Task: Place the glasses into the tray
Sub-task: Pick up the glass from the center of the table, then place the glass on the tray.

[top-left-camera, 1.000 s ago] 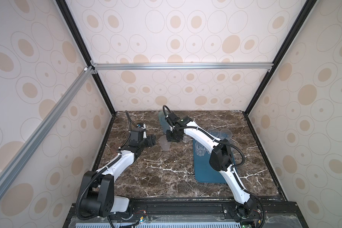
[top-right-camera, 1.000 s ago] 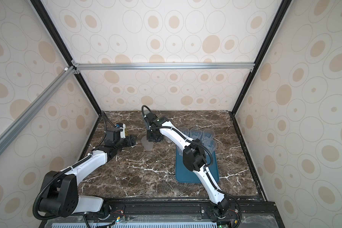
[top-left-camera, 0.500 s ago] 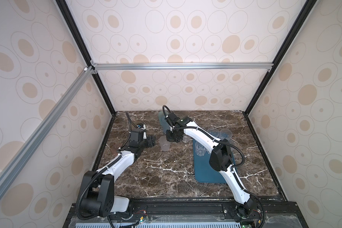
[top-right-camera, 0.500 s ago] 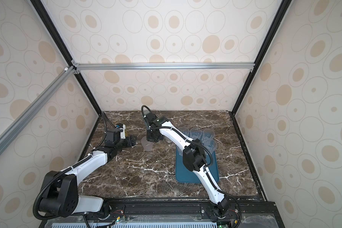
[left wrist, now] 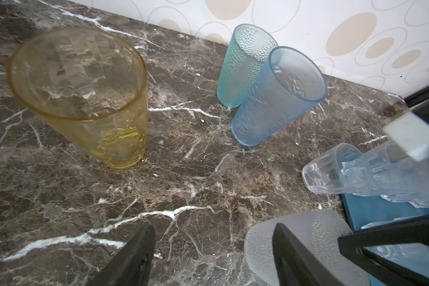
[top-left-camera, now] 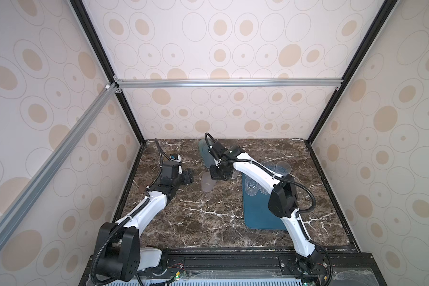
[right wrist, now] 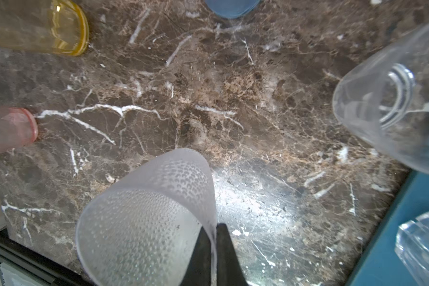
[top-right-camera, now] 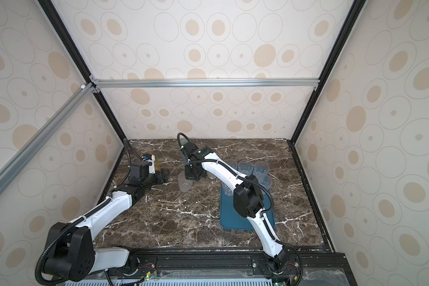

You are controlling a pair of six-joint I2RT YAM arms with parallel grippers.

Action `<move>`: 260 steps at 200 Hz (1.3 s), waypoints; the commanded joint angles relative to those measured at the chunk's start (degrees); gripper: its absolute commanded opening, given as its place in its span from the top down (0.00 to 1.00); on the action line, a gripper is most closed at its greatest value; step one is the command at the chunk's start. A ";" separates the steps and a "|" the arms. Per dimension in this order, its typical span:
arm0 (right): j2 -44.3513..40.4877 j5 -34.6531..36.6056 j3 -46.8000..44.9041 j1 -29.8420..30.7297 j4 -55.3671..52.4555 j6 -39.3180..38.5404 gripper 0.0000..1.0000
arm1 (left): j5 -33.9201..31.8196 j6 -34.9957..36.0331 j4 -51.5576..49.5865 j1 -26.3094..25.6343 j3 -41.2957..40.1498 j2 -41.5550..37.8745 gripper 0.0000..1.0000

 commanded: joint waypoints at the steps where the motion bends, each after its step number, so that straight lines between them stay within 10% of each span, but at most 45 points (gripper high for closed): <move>1: -5.32 1.00 -2.72 0.55 -0.58 -0.57 0.93 | -2.79 1.36 -2.83 -1.47 3.38 -2.46 0.25; 151: -42.84 9.39 -44.24 -1.45 -5.69 1.01 0.97 | -8.97 -3.53 -0.24 -19.77 3.01 -2.15 0.25; 260: -41.88 13.97 -57.57 -9.20 4.78 0.91 0.99 | -10.46 -4.80 2.62 -26.15 3.10 4.21 0.25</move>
